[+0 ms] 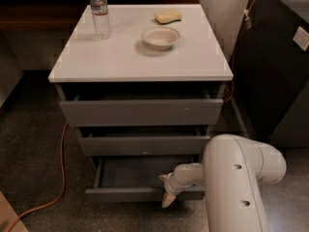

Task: Open bottom drawer

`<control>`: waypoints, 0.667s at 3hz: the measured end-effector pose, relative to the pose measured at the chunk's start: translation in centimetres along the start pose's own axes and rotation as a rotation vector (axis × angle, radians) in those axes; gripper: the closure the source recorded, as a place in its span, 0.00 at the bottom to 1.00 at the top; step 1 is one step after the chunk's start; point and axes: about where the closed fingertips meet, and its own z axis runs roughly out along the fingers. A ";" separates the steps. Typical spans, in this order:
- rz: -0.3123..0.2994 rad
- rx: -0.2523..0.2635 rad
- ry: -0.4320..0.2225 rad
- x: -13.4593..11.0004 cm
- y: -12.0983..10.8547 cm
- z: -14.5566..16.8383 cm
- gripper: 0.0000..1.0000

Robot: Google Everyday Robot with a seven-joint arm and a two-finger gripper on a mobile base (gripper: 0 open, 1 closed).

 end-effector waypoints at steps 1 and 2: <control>0.029 0.008 0.002 -1.4 0.1 -1.7 0.00; 0.071 0.003 0.001 -1.8 -1.2 -3.0 0.21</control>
Offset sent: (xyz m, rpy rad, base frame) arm 0.0233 0.0012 0.0532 0.0003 0.0344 -0.0954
